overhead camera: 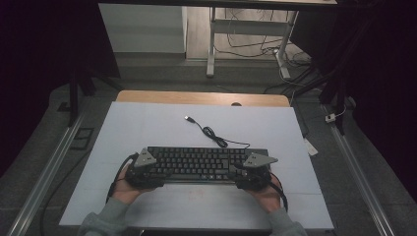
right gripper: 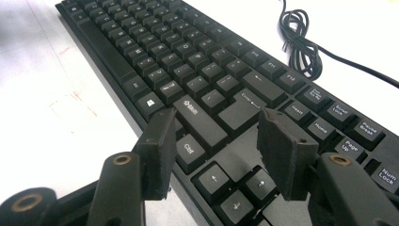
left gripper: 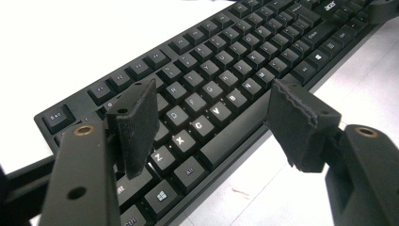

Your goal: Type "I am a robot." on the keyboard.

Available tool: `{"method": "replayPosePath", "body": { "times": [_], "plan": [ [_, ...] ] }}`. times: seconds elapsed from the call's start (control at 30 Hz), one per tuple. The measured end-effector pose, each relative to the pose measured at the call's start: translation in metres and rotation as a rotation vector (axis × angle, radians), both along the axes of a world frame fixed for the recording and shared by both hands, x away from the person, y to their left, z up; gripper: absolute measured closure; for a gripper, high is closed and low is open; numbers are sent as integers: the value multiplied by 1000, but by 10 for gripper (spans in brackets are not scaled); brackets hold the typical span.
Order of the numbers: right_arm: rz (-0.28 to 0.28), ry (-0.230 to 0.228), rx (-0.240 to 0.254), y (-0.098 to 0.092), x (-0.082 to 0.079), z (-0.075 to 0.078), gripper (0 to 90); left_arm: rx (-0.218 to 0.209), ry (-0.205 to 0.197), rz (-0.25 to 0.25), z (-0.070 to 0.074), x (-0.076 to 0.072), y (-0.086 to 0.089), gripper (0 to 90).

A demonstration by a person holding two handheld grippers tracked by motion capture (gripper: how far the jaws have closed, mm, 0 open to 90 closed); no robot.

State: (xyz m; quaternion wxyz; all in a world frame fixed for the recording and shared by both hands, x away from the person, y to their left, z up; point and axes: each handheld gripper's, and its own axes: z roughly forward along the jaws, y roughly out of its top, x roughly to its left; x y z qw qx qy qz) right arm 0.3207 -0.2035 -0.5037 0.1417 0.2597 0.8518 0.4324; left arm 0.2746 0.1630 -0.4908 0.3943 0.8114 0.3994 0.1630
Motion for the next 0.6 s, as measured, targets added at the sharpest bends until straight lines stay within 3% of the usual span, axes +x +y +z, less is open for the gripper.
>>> {"method": "replayPosePath", "body": {
  "times": [0.37, 0.6],
  "plan": [
    [-14, 4, 2, 4, 4, 4, 479, -9, 12, 24, -2, 5, 6, 348],
    [-18, -5, 14, 9, 7, 11, 488, 13, 12, 26, -3, 6, 3, 348]
  ]
}}
